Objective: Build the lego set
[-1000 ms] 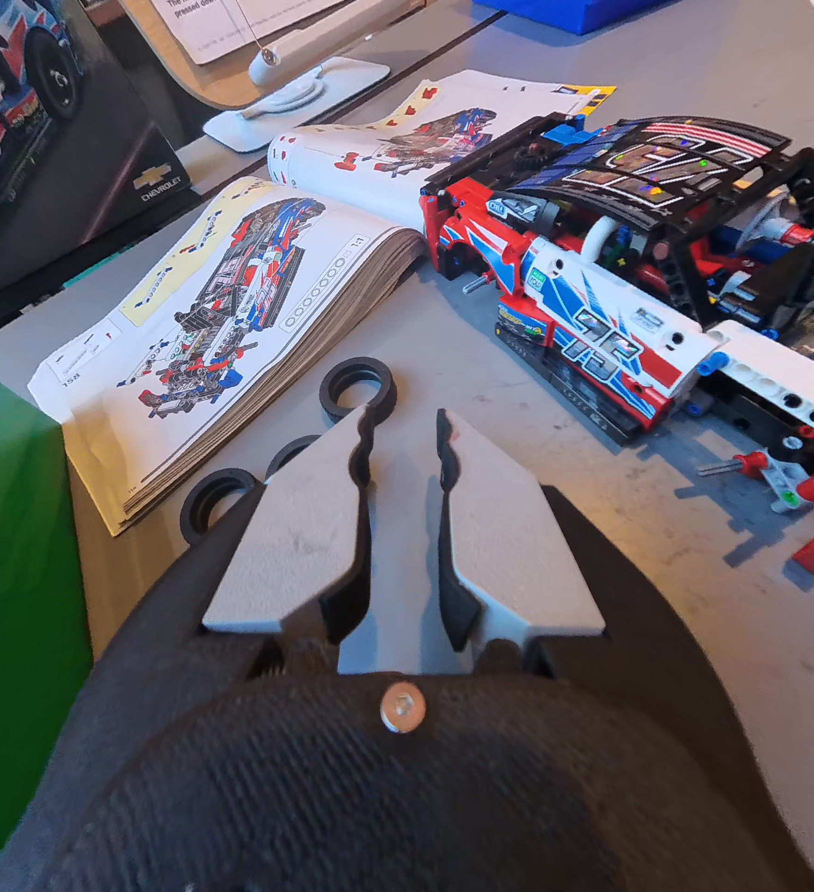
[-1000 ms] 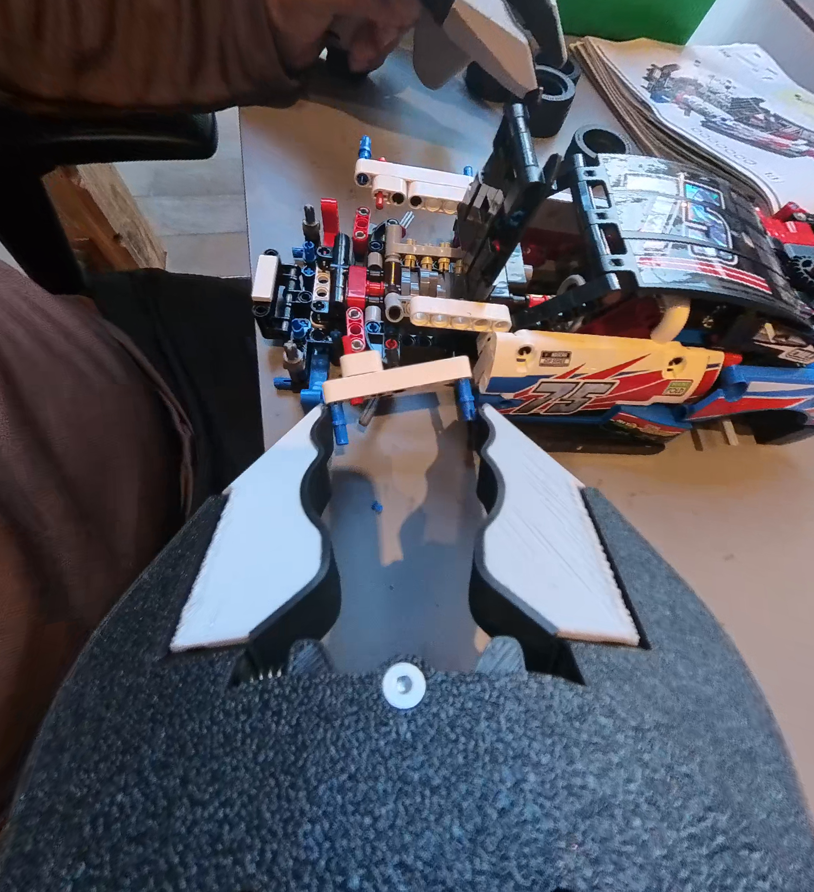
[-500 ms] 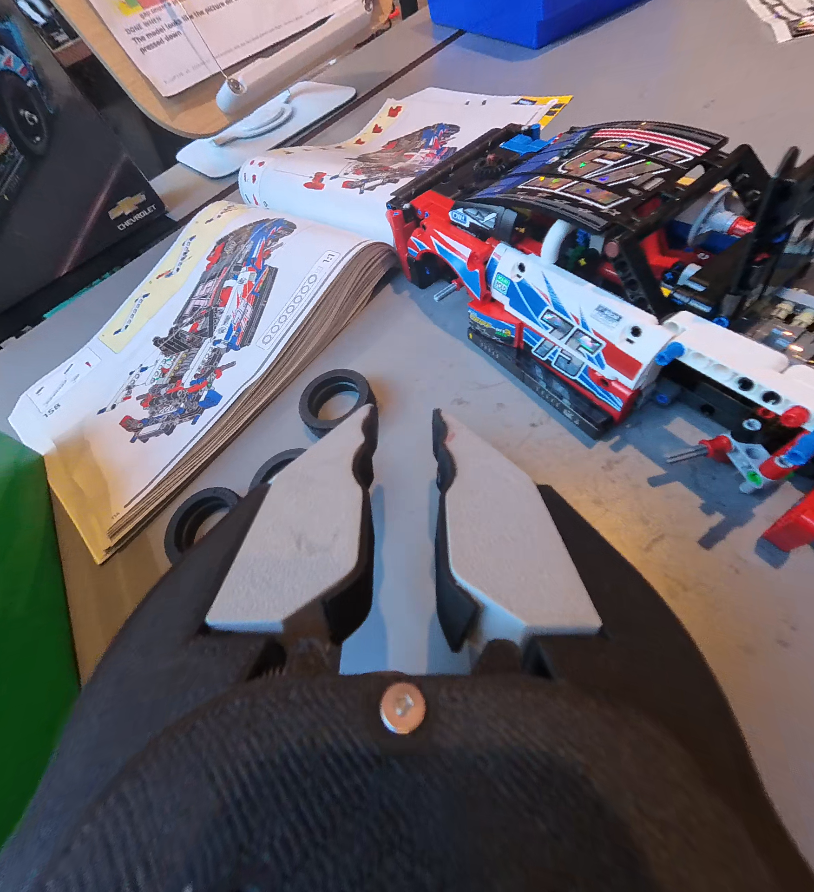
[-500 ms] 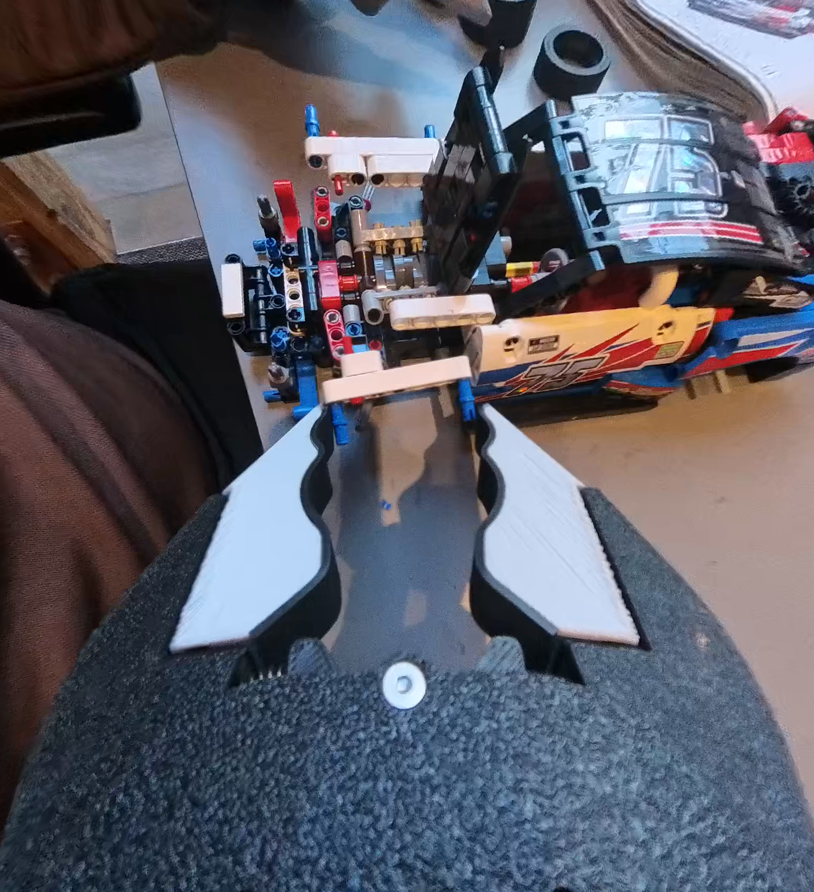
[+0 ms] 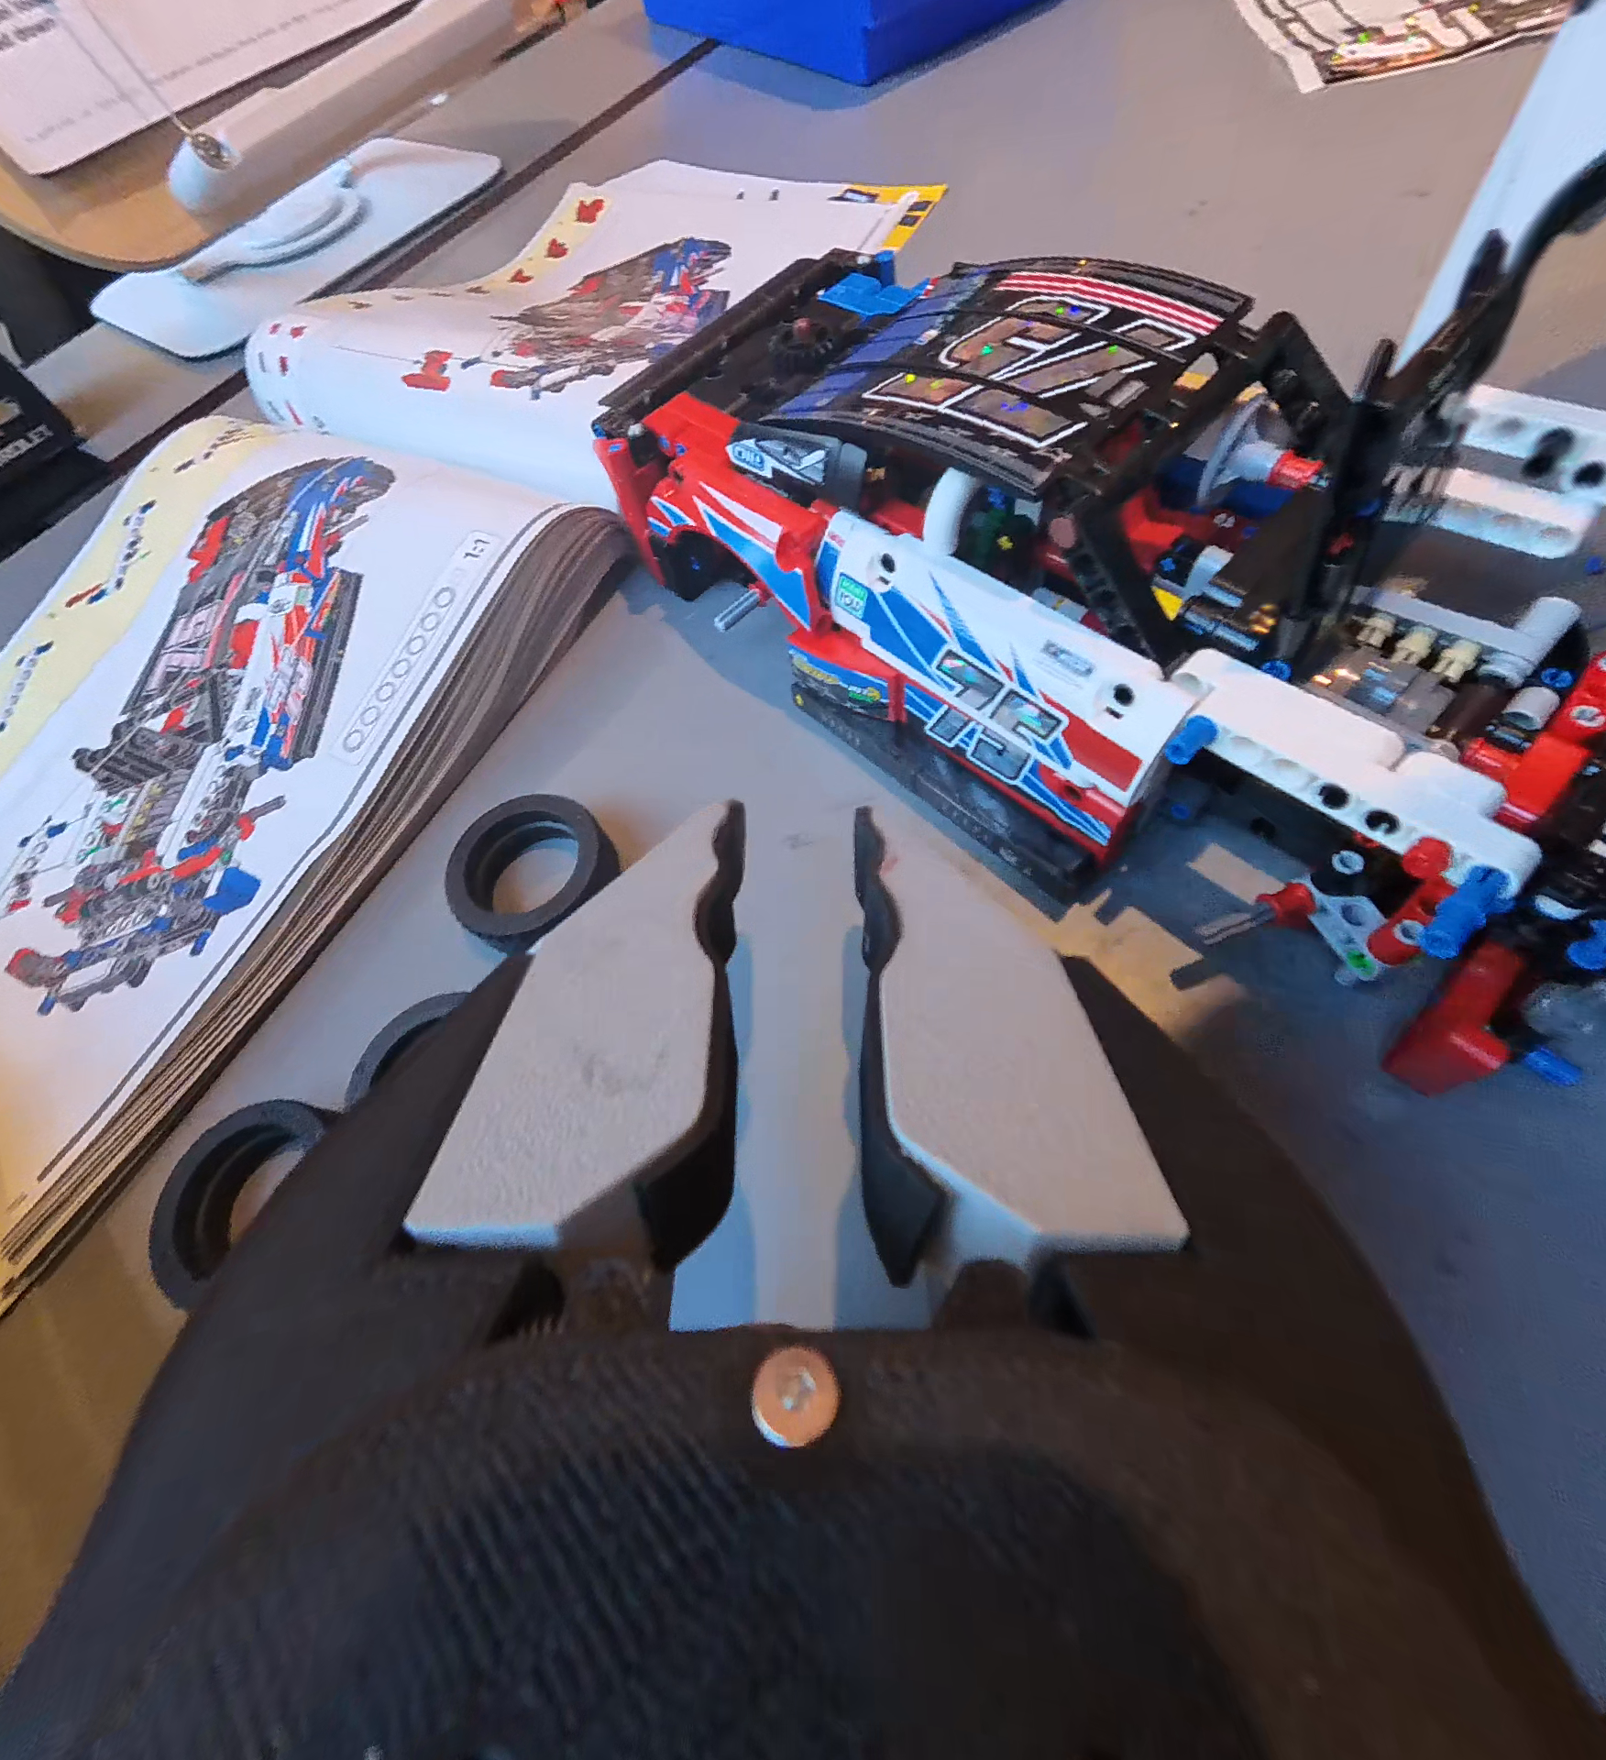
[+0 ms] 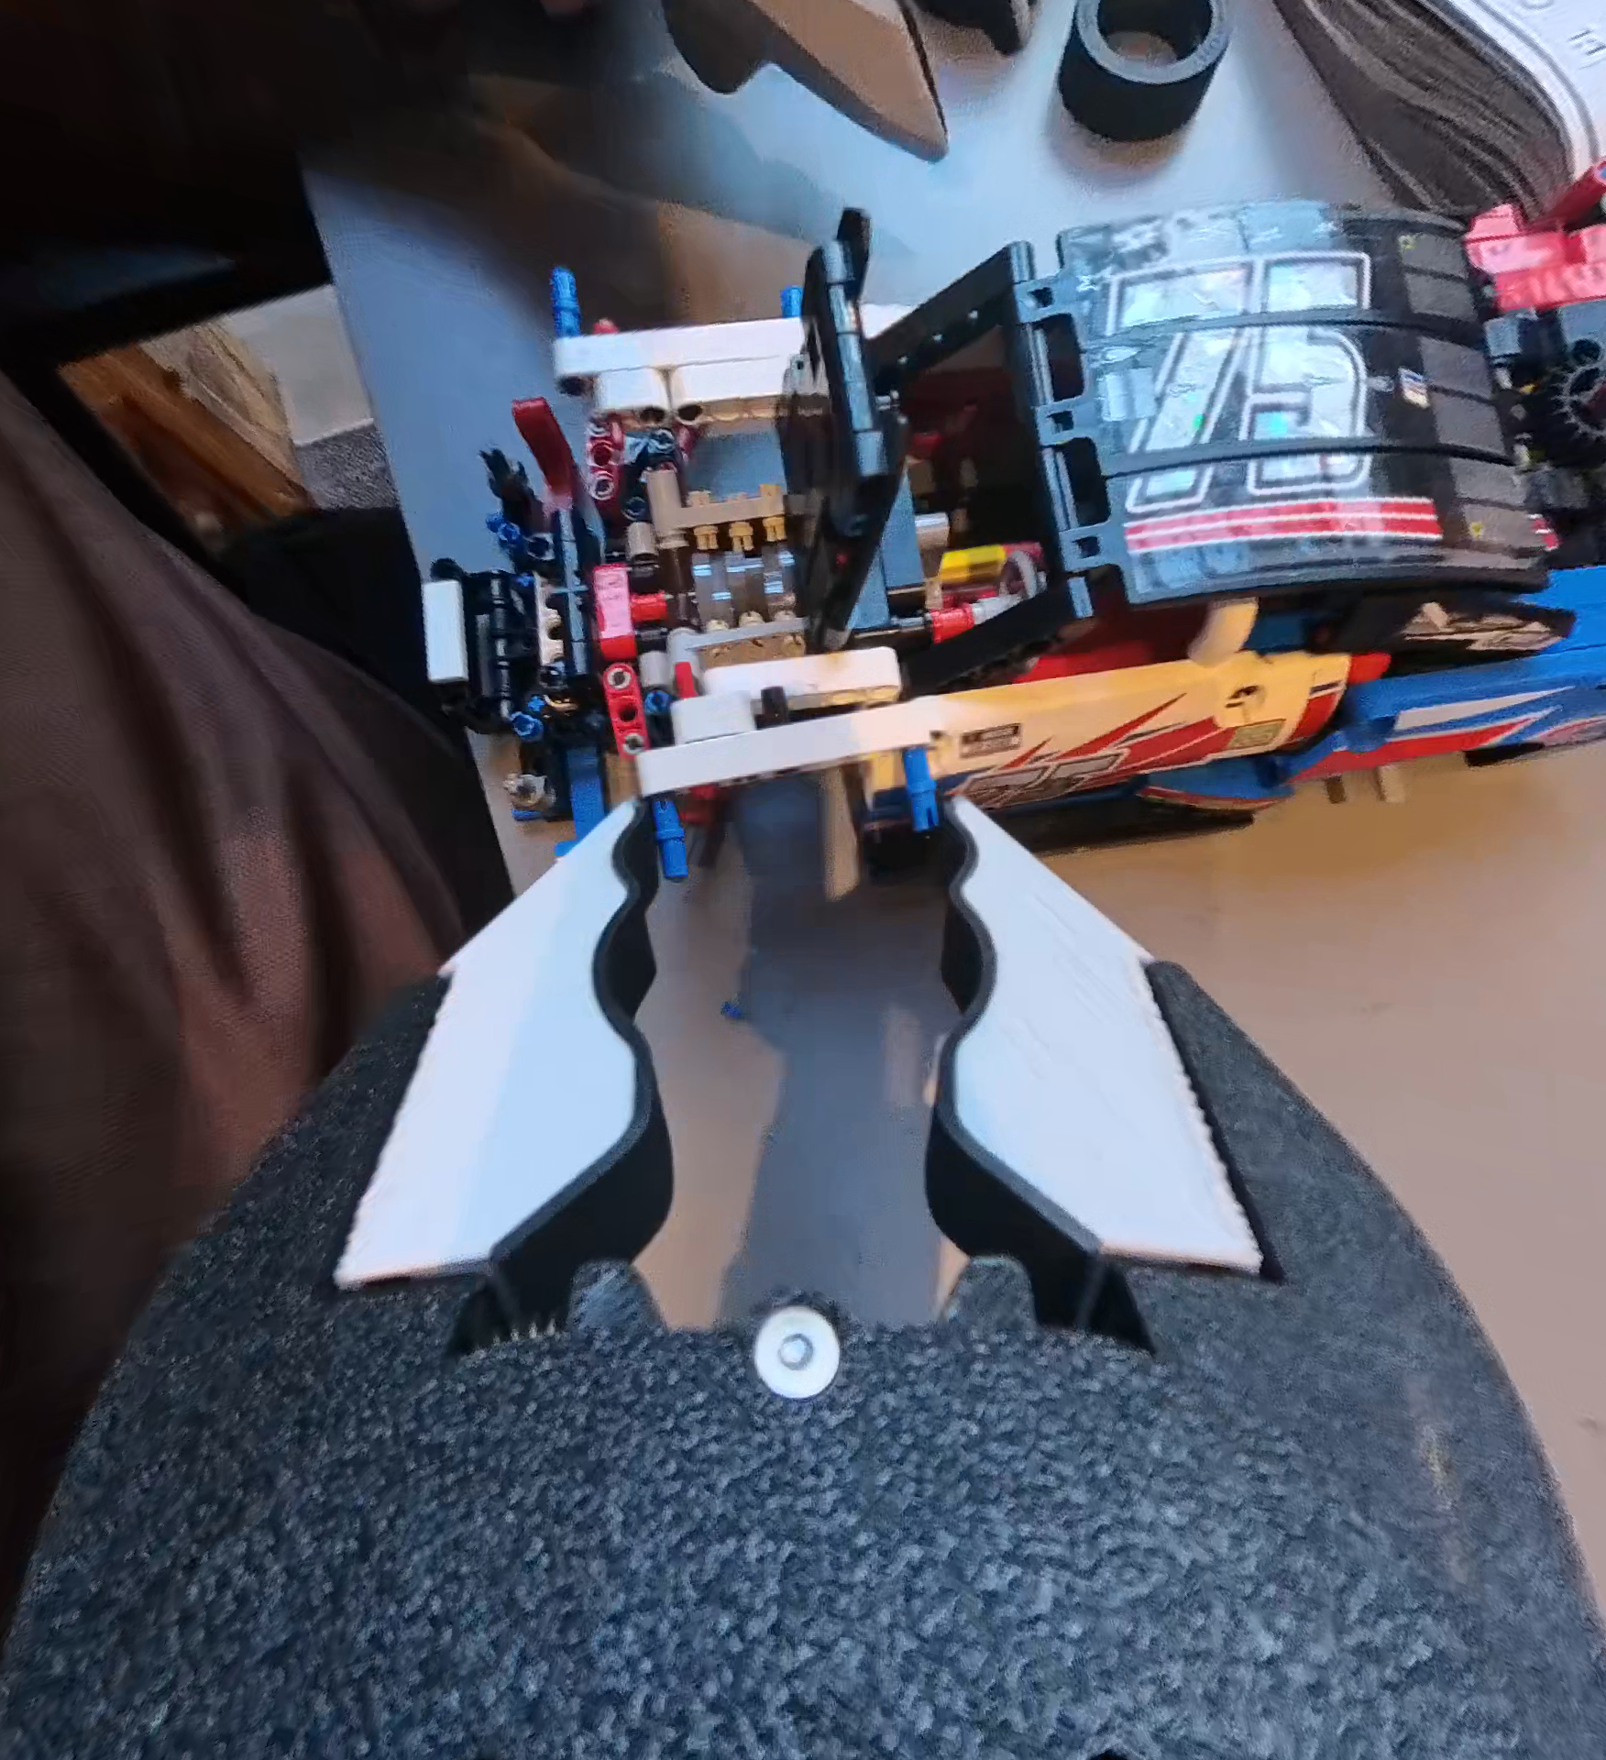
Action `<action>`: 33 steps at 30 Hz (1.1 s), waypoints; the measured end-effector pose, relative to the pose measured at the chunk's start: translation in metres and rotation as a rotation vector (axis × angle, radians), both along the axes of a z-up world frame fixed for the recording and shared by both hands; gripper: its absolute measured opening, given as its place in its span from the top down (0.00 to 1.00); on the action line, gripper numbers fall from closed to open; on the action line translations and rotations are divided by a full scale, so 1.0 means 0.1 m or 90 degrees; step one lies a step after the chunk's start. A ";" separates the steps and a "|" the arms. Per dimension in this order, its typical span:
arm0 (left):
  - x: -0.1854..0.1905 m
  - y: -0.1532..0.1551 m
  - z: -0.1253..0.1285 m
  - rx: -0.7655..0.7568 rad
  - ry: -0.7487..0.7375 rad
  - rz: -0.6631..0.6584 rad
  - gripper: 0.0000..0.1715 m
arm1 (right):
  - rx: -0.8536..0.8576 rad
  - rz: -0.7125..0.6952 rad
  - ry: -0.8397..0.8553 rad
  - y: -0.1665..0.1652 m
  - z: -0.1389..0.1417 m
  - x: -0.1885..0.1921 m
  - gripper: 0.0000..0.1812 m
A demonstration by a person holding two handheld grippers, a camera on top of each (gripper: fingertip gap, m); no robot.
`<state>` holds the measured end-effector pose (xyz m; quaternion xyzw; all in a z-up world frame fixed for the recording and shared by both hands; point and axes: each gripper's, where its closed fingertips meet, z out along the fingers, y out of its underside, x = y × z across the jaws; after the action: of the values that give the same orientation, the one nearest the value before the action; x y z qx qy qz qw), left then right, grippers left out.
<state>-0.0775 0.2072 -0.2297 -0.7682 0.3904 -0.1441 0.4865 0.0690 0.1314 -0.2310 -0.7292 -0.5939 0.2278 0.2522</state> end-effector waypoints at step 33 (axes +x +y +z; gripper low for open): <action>0.02 -0.05 0.14 0.004 -0.073 -0.030 0.89 | -0.052 0.030 -0.163 -0.15 -0.15 0.10 0.68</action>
<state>-0.0760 0.2021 -0.2161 -0.7478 0.3801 -0.1977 0.5071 0.0792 0.1164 -0.2461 -0.7477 -0.6285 0.1631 0.1391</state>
